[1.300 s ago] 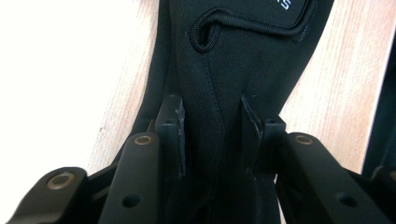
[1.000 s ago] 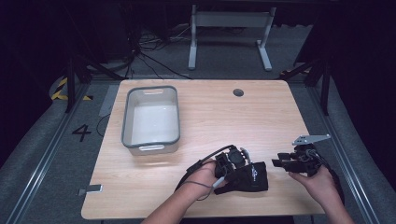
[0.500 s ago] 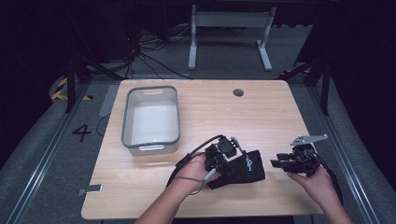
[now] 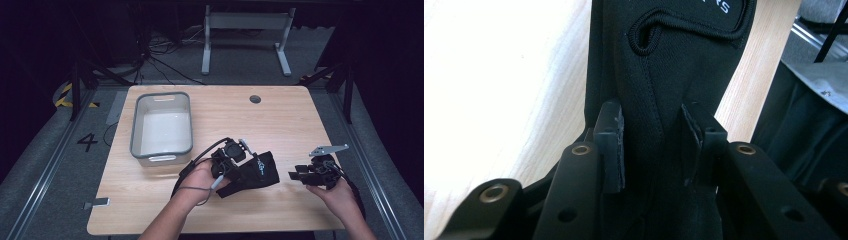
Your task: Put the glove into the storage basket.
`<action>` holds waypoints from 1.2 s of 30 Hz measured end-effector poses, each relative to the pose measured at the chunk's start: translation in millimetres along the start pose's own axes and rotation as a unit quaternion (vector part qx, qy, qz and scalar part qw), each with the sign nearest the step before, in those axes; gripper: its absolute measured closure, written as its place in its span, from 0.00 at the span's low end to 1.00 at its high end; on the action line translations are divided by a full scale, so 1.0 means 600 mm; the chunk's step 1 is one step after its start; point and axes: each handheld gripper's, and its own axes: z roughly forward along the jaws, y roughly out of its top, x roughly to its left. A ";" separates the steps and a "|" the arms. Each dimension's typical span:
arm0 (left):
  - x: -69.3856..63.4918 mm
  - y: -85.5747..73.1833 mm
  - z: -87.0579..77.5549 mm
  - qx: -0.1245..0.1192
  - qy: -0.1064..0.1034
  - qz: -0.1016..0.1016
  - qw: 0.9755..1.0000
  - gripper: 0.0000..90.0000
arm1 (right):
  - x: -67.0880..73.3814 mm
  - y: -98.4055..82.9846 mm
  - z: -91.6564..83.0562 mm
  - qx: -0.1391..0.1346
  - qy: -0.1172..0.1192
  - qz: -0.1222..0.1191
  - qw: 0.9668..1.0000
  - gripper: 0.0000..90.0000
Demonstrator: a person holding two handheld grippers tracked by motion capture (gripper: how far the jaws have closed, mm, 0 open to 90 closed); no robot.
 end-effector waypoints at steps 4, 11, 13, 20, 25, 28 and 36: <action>0.007 -0.004 -0.030 -0.020 0.008 -0.013 1.000 0.73 | 0.001 0.001 -0.001 -0.002 0.000 0.000 1.000 0.63; 0.031 -0.022 -0.070 -0.035 0.040 -0.039 0.998 0.73 | -0.003 0.006 0.007 0.000 0.004 0.000 1.000 0.63; 0.041 -0.029 -0.077 -0.040 0.046 -0.048 0.997 0.73 | -0.003 0.008 0.008 -0.001 0.005 -0.001 1.000 0.63; 0.072 -0.057 -0.111 -0.064 0.059 -0.083 0.993 0.73 | 0.000 0.032 0.024 -0.003 0.015 -0.014 1.000 0.63; 0.096 -0.079 -0.144 -0.081 0.072 -0.113 0.988 0.72 | 0.004 0.045 0.031 -0.005 0.021 -0.022 1.000 0.63; 0.108 -0.088 -0.163 -0.089 0.079 -0.127 0.985 0.72 | 0.005 0.049 0.032 -0.005 0.021 -0.024 0.999 0.63; 0.157 -0.107 -0.210 -0.114 0.098 -0.171 0.974 0.72 | 0.001 0.047 0.031 -0.004 0.019 -0.018 1.000 0.63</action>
